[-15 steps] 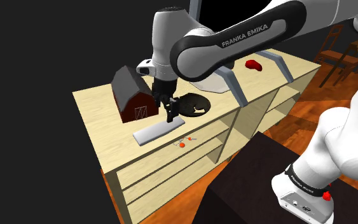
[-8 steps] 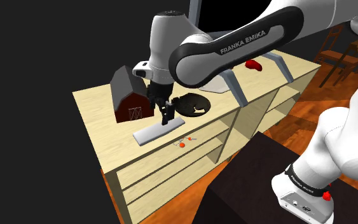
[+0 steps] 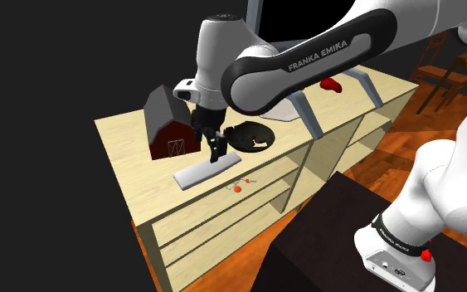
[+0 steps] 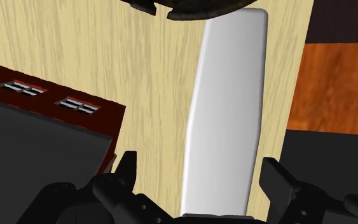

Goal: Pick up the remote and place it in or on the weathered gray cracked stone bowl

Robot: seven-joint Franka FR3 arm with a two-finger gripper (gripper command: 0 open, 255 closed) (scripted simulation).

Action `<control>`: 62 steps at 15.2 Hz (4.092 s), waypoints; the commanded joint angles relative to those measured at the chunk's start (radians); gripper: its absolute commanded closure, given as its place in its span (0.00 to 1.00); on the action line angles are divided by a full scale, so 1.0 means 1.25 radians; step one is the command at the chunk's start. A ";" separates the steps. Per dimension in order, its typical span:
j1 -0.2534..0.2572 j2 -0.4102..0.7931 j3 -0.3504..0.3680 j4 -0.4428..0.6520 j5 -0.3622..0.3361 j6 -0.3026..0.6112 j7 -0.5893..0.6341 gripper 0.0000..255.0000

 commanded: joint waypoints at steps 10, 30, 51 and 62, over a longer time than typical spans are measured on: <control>0.004 0.049 0.006 -0.019 0.003 -0.016 0.002 1.00; -0.008 0.032 -0.003 -0.058 0.022 0.014 -0.017 0.00; -0.010 -0.005 -0.002 -0.024 0.028 -0.056 -0.020 1.00; -0.011 -0.049 -0.002 0.046 0.034 -0.169 -0.023 1.00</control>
